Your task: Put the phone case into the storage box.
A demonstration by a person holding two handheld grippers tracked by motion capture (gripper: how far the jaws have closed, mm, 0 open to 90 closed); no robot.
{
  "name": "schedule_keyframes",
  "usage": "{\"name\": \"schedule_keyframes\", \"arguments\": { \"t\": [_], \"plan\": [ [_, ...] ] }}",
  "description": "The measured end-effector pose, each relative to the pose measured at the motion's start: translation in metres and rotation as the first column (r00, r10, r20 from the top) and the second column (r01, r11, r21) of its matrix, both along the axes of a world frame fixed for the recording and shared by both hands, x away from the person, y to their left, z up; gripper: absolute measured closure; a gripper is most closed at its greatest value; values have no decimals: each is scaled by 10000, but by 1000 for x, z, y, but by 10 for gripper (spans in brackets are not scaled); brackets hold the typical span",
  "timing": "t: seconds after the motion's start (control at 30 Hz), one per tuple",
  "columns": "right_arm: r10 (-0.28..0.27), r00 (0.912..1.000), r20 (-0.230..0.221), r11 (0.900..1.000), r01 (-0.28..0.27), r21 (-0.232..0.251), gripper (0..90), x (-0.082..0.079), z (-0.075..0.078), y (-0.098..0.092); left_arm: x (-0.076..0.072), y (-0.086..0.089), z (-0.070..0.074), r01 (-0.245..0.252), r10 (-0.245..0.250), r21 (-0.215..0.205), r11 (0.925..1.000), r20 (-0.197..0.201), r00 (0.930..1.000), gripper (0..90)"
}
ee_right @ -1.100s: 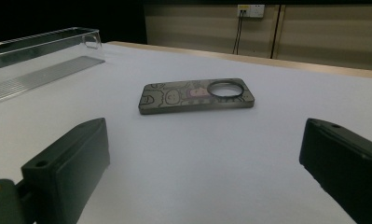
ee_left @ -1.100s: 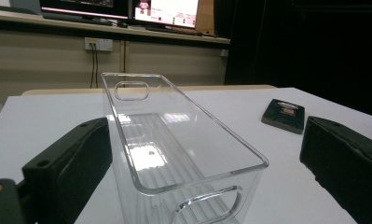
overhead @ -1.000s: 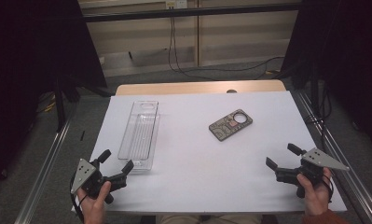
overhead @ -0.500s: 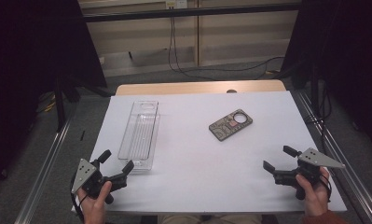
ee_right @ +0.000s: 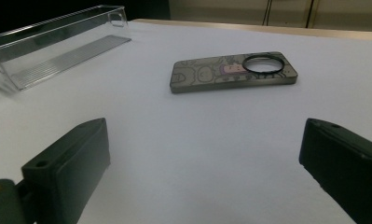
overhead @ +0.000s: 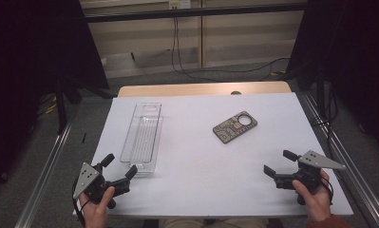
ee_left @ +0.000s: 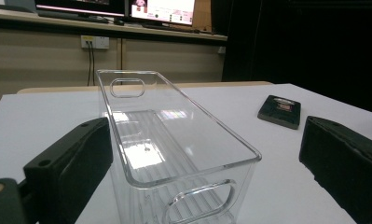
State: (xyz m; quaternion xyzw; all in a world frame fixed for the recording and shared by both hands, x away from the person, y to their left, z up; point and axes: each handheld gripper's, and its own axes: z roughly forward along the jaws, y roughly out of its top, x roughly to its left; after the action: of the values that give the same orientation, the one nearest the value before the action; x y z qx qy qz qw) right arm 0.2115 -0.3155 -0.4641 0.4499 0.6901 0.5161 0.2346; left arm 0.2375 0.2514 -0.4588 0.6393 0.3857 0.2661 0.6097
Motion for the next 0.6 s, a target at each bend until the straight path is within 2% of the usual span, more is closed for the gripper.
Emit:
{"name": "schedule_keyframes", "arguments": {
  "t": [0.2, 0.3, 0.47, 0.53, 0.6],
  "plan": [
    [282, 9996, -53, 9993, -283, -235, 33, 2, 2, 7, 0, -1, 0, 79, -79, 98, 9999, 14, 10000, 27],
    [496, 9985, -231, 9987, -498, -117, 34, 4, 3, 9, 0, -1, 0, 6, -6, 93, 10000, -17, 10000, 27],
    [513, 9979, -400, 9986, -519, -126, 55, 10, 5, 12, 0, -1, -1, 28, -28, -39, 10000, -27, 10000, 27],
    [683, 9963, -517, 9972, -698, -268, 66, 14, 4, 13, 1, 0, 0, 6, -6, 10, 10000, 24, 10000, 27],
    [721, 9949, -712, 9971, -737, -205, 75, 18, 4, 14, 1, 0, 0, 14, -14, 71, 10000, 15, 10000, 27]
  ]
}}
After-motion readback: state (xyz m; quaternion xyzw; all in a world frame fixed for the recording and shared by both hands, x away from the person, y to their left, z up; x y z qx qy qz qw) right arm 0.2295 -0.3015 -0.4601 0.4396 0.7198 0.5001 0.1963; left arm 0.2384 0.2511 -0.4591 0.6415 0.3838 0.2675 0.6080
